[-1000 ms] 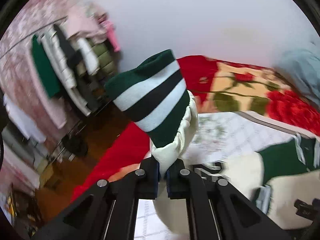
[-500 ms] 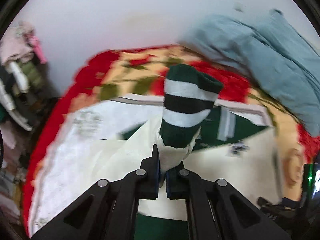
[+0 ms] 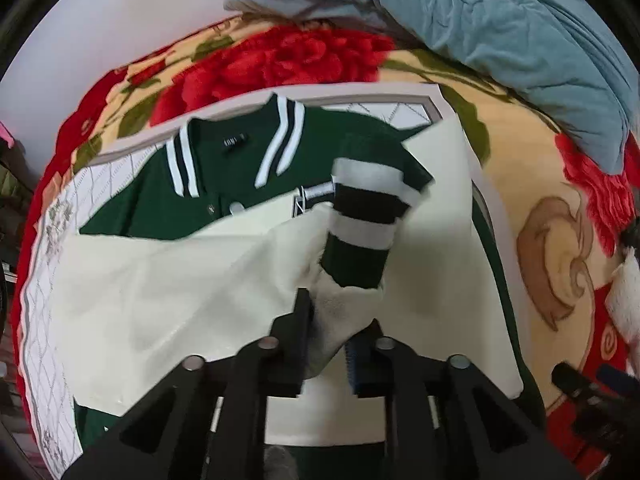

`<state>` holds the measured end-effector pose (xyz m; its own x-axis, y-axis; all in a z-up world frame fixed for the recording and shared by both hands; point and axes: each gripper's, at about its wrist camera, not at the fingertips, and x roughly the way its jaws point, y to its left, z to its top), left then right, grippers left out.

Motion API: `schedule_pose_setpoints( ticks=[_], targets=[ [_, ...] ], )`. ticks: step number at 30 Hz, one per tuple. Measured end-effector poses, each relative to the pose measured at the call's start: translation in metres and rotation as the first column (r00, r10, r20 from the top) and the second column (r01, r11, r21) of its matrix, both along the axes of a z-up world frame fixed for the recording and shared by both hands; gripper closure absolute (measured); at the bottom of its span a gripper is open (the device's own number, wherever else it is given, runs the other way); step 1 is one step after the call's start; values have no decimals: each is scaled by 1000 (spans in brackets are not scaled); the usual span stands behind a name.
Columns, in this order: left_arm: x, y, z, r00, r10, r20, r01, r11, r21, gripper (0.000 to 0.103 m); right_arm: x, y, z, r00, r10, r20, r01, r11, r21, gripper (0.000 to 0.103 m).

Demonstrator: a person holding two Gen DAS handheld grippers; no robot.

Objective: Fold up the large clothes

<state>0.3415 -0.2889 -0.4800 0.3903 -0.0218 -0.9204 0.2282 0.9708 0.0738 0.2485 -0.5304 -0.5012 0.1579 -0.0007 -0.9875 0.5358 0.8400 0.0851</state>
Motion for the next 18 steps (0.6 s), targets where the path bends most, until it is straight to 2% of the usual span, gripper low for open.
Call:
schedule_pose_setpoints(
  ticks=[2,3,4,5,9,13,16,18],
  targets=[
    [-3,5,2,1000,7,-4,-7,1000,-21,81,-1,-6,5,1000,0,25,-2,999,46,11],
    [-5,9,3,1000,11,-13,-12,999,-35,56,0,-7,7,999,1,35,-3,998,63,11],
    [-7,12,3,1000,11,-29,-13,998,-64,10,2,-8,11,999,3,50,-8,996,89,11],
    [-10,19,6,999,12,-43,-17,993,-117,0,4,-8,15,998,9,65,-17,993,120,11],
    [-18,34,11,998,39,-40,-44,990,-135,0,19,-3,26,995,25,100,-47,975,218,11],
    [-33,71,23,991,126,-41,-130,984,-124,0,45,20,34,987,52,150,-99,938,331,11],
    [-47,117,29,972,235,-21,-235,970,-60,0,77,47,25,979,106,174,-166,911,377,11],
    [-53,146,27,953,302,-6,-302,953,9,0,102,71,6,975,167,144,-211,894,395,11]
  ],
)
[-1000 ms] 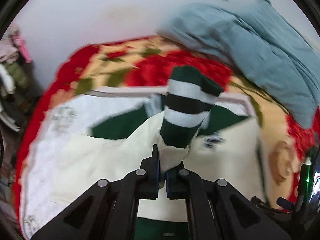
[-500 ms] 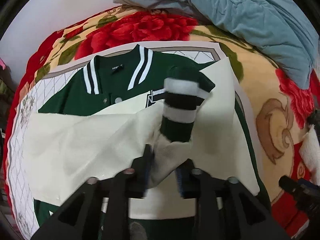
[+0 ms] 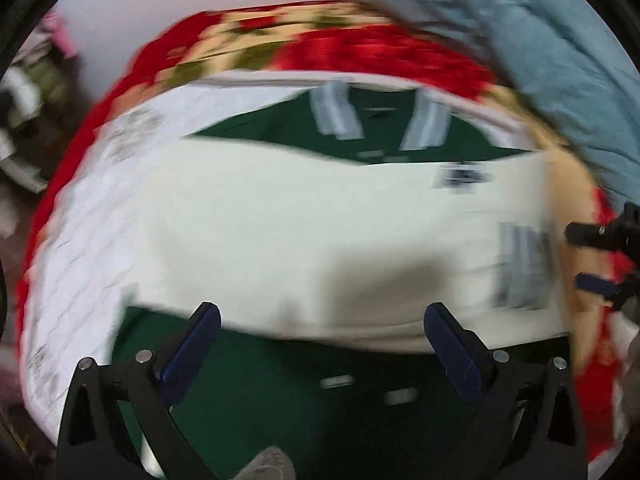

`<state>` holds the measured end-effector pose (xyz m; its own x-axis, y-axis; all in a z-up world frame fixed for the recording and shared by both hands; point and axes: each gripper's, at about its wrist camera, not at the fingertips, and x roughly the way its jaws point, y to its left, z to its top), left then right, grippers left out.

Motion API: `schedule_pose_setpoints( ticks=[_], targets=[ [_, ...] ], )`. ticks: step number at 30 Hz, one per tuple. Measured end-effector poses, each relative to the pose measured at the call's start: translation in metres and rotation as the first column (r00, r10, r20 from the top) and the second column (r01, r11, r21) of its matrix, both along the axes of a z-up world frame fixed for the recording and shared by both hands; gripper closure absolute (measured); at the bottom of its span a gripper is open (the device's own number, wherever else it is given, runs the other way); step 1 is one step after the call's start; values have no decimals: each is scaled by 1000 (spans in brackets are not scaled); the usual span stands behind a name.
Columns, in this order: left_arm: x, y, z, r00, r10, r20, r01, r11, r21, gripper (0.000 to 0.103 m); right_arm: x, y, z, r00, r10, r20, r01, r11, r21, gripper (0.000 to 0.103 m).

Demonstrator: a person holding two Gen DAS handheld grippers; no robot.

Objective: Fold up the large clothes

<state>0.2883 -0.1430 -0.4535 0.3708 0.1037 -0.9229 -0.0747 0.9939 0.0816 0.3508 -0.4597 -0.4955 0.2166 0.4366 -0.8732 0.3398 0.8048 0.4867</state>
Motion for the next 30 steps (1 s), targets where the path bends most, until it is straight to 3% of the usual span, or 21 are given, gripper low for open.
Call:
schedule_pose_setpoints(
  ticks=[3,4,6,9,12,14,17,20,23,25,27,30],
  targets=[
    [-9,48,-9,994,104,-23,-100,988,117,0,24,31,-37,993,82,-87,-80,996,25,13],
    [-10,61,-13,991,131,-32,-125,983,136,0,29,40,-50,989,102,-111,-97,994,43,39],
    [-12,89,-19,979,197,-46,-187,968,170,0,32,57,-61,984,132,-119,-128,991,40,75],
    [-8,115,-19,965,261,-33,-249,948,200,0,31,68,-36,989,144,-44,-146,988,-53,89],
    [1,128,-13,956,294,4,-289,937,197,0,31,58,-3,993,110,40,-104,987,-125,89],
    [10,134,-10,952,306,28,-306,933,188,0,34,43,5,997,68,42,-62,988,-139,89],
    [34,139,-12,947,317,54,-322,931,173,0,41,22,-7,1000,13,-15,-15,987,-162,89],
    [66,140,-38,950,306,53,-310,920,239,0,43,17,-27,997,4,-78,-19,980,-196,88],
    [94,145,-80,955,296,-15,-277,908,314,0,42,14,-44,990,11,-137,-33,987,-157,67],
    [106,151,-104,960,275,-61,-234,899,371,0,38,8,-42,989,14,-144,-30,993,-111,44],
    [109,160,-112,963,261,-66,-218,901,376,0,29,6,-27,992,22,-120,-37,992,-123,41],
    [103,160,-100,969,236,-68,-191,899,394,0,9,-1,-2,995,32,-90,-51,975,-218,41]
  ],
)
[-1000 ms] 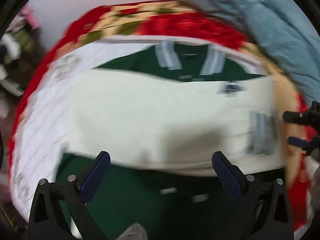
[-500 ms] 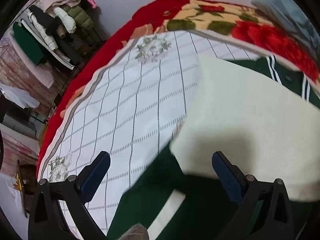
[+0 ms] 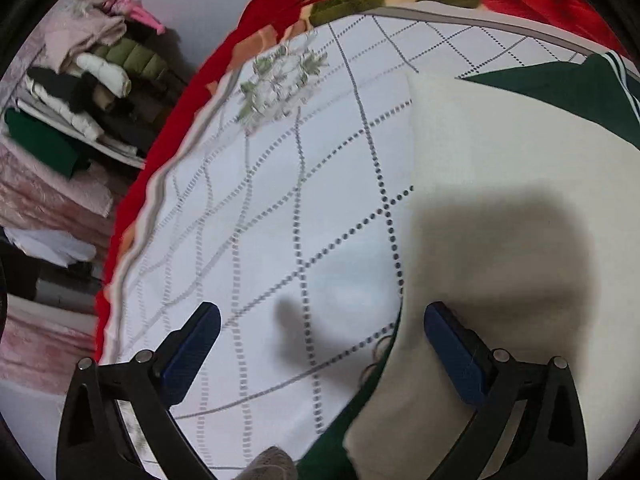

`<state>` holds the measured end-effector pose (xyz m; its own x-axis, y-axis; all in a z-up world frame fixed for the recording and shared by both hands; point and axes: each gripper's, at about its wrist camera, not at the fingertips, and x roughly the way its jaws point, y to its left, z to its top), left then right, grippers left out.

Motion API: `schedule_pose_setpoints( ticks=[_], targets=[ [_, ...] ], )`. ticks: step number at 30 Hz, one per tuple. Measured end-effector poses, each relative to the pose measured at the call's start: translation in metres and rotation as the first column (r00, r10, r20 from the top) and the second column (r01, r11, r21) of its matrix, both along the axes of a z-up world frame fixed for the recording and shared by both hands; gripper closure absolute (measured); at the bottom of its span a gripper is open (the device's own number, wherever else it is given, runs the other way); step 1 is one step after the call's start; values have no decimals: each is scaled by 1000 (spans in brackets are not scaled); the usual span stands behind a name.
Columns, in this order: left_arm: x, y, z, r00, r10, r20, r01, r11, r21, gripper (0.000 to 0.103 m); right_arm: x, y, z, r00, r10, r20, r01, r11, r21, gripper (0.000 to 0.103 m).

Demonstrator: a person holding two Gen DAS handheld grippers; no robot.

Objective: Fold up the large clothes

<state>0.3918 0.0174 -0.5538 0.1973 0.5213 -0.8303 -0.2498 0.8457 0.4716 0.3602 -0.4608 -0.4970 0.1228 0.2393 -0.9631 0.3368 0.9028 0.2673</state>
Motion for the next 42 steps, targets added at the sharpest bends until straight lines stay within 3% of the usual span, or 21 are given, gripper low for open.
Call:
schedule_pose_setpoints(
  ticks=[3,6,11,12,13,15,18,21,24,30,38,42],
  targets=[
    [-20,-13,27,999,-24,31,25,999,-37,0,-28,-16,15,1000,0,-7,-1,998,-66,41],
    [-52,-40,50,996,-71,51,74,996,-47,0,-48,-16,10,996,53,-65,-60,992,-113,41],
    [-85,-63,33,995,-99,-26,98,995,-31,0,-58,1,-27,969,186,-165,-219,952,-214,43],
    [-88,-61,24,995,-84,-52,83,996,-26,0,-57,-1,-33,971,181,-154,-214,947,-238,64],
    [-91,-55,15,996,-52,-76,50,998,-23,0,-56,-10,-34,986,127,-112,-153,954,-259,75],
    [-93,-39,7,996,3,-86,-6,1000,-27,0,-59,-39,-39,996,-54,-76,37,978,-206,75],
    [-95,-16,5,996,54,-72,-56,998,-20,0,-60,-51,-42,991,-124,-58,112,976,-187,75],
    [-90,1,-2,996,54,-78,-55,998,-14,0,-56,-45,-40,997,-66,-44,57,983,-176,75],
    [-81,11,-13,995,37,-93,-43,997,-61,0,-51,-36,-41,999,4,-50,-13,981,-195,74],
    [-75,14,-16,998,-42,-55,37,994,-101,0,-36,-34,-49,998,10,-61,-19,989,-145,73],
    [-65,46,-9,998,55,4,-55,995,-87,0,-14,-5,-50,998,44,-50,-51,987,-155,73],
    [-57,65,-7,999,43,16,-43,998,-46,0,-1,20,-47,996,87,-35,-91,986,-138,73]
  ],
)
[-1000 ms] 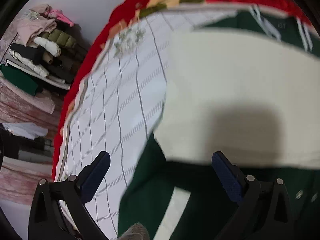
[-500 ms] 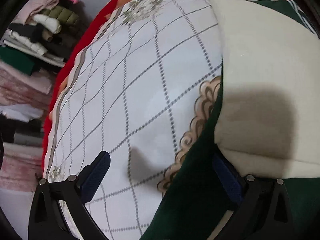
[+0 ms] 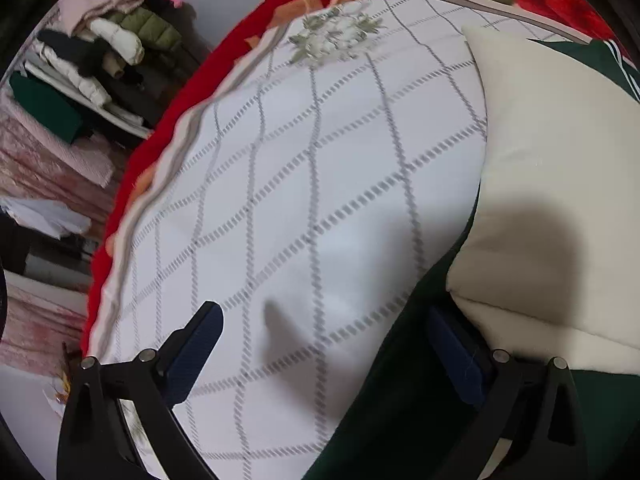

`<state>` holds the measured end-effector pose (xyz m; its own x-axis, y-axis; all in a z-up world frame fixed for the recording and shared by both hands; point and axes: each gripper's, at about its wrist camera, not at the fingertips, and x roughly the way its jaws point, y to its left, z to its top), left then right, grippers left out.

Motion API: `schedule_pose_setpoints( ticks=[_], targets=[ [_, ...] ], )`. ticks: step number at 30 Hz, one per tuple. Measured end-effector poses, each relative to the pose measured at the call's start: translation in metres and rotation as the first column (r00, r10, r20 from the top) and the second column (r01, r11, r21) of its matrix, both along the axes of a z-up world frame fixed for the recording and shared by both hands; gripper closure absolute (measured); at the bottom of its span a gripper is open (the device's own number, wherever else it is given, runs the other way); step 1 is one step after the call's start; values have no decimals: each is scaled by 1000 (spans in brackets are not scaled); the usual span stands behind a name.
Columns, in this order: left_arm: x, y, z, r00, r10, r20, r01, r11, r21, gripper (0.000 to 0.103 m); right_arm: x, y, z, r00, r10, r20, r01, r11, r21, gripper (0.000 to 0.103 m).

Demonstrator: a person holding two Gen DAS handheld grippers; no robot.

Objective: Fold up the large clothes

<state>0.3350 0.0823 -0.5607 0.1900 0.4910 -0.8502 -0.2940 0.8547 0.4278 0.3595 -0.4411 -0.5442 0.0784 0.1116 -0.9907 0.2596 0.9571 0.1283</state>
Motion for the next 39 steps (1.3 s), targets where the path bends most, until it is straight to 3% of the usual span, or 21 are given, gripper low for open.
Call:
schedule_pose_setpoints(
  ticks=[5,10,13,17,19,21,23,25,29,32,35,37,39],
  targets=[
    [6,29,4,1000,-2,-3,2,998,61,0,29,34,1,997,68,32,-69,997,39,77],
    [4,74,7,997,81,-10,-79,992,94,1,57,65,7,994,94,50,-94,996,-1,82],
    [1,90,1,994,106,-34,-102,989,110,1,57,52,9,999,21,49,-18,999,-46,82],
    [-7,100,1,991,131,-36,-129,990,62,1,25,16,-10,990,-142,9,142,989,38,81],
    [-14,95,10,993,120,-22,-119,992,47,1,28,15,-7,988,-152,-6,152,987,47,78],
    [-21,88,24,995,103,3,-103,994,37,1,30,20,5,991,-132,-28,132,991,-2,74],
    [-32,76,40,997,76,11,-76,997,4,1,26,32,25,995,-103,-16,102,994,-49,73],
    [-42,61,53,999,48,0,-48,999,-18,1,9,52,51,997,-75,-5,74,994,-76,64],
    [-73,18,67,999,-26,-40,21,993,-118,1,-28,106,67,998,-25,-54,28,998,53,58],
    [-105,-24,61,987,-112,-114,93,983,-159,1,-62,167,54,988,59,-140,-35,985,168,58],
    [-132,-53,39,972,-151,-180,117,976,-185,1,-89,217,19,968,119,-219,-67,970,233,58],
    [-143,-61,26,965,-159,-210,120,974,-190,1,-102,238,0,960,141,-241,-87,971,221,58],
    [-155,-69,8,954,-175,-245,133,975,-177,1,-113,260,-15,951,180,-251,-147,979,143,54]
  ],
)
